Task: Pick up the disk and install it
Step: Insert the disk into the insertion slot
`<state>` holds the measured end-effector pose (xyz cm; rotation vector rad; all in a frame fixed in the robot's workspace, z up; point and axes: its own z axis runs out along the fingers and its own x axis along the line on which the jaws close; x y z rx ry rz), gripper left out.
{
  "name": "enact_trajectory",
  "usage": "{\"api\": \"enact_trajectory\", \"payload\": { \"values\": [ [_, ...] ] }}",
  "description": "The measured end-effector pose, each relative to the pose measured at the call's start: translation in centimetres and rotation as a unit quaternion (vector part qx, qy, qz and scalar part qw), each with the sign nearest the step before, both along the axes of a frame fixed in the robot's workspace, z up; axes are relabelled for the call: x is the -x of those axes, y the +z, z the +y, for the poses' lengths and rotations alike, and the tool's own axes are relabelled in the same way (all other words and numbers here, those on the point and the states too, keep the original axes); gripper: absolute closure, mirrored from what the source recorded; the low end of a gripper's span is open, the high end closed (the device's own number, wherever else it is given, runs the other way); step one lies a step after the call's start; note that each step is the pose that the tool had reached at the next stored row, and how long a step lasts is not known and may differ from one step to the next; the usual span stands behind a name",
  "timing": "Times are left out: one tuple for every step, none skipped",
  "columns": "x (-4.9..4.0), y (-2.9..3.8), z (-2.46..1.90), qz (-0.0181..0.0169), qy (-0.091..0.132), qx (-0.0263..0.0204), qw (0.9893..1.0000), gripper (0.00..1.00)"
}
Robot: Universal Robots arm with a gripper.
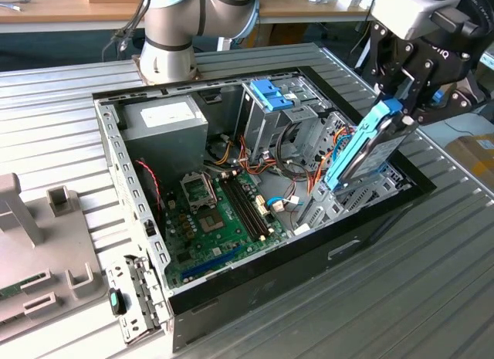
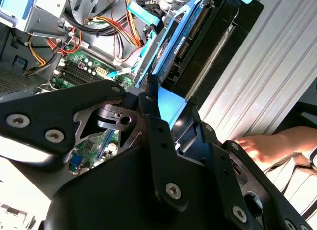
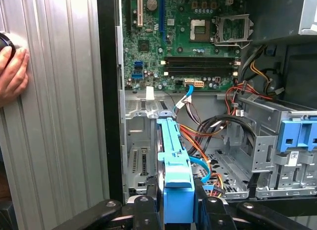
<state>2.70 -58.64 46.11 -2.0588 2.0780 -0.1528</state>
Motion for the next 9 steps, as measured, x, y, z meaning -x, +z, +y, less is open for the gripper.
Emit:
{"api": "enact_trajectory", "payload": {
  "values": [
    [0.0, -0.02, 0.07, 0.0, 0.0, 0.0001, 1.0, 0.63],
    [0.0, -0.07, 0.08, 0.0, 0.0, 0.0, 1.0, 0.63],
    [0.0, -0.18, 0.08, 0.0, 0.0, 0.0, 1.0, 0.63],
    [0.0, -0.37, 0.08, 0.0, 0.0, 0.0001, 1.0, 0.63],
    [0.0, -0.68, 0.08, 0.0, 0.0, 0.0001, 1.0, 0.63],
    [0.0, -0.83, 0.08, 0.0, 0.0, 0.0001, 1.0, 0.63],
    [0.0, -1.0, 0.08, 0.0, 0.0, 0.0001, 1.0, 0.63],
    [0.0, -1.3, 0.08, 0.0, 0.0, 0.0001, 1.0, 0.63],
    [0.0, -1.51, 0.08, 0.0, 0.0, 0.0001, 1.0, 0.63]
  ]
}}
